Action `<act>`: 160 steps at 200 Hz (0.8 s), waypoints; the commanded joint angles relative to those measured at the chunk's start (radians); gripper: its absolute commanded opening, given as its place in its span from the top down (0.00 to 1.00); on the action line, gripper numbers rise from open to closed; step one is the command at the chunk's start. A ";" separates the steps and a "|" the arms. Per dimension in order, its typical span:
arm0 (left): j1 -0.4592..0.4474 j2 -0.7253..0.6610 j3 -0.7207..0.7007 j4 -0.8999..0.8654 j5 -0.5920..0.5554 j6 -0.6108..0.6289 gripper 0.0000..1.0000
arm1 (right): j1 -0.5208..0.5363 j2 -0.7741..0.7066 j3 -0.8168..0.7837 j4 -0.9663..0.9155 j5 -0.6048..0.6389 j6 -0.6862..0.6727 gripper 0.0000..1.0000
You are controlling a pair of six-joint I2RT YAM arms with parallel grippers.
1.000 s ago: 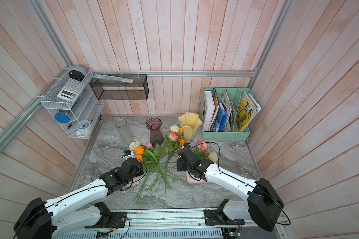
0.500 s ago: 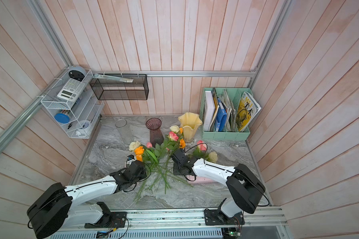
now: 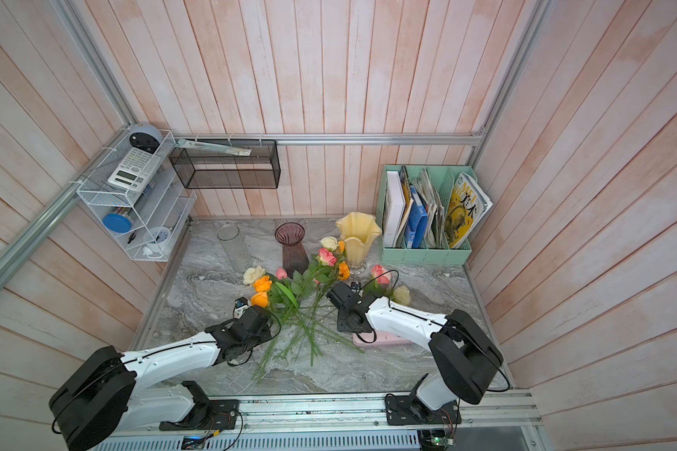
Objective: Arrange the flowers in different vases according to their colors
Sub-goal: Move the distractor to the center of the board.
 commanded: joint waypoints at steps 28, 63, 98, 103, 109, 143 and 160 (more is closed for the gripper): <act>0.104 -0.013 -0.073 -0.001 0.017 0.020 1.00 | -0.074 -0.021 -0.015 -0.089 0.051 -0.008 1.00; 0.207 -0.030 -0.098 -0.001 0.045 0.050 1.00 | -0.154 -0.011 -0.035 -0.135 0.088 0.008 1.00; 0.243 -0.039 -0.104 0.022 0.057 0.034 1.00 | -0.282 -0.028 -0.114 -0.122 0.098 -0.009 1.00; 0.246 -0.037 -0.101 0.026 0.057 0.036 1.00 | -0.303 -0.038 -0.122 -0.120 0.097 -0.015 1.00; 0.254 -0.031 -0.098 0.030 0.060 0.037 1.00 | -0.325 -0.051 -0.132 -0.123 0.101 -0.021 1.00; 0.287 0.008 -0.080 0.063 0.070 0.033 1.00 | -0.440 -0.136 -0.158 -0.147 0.124 -0.060 1.00; 0.287 0.022 -0.071 0.076 0.057 0.026 1.00 | -0.496 -0.173 -0.165 -0.169 0.148 -0.086 1.00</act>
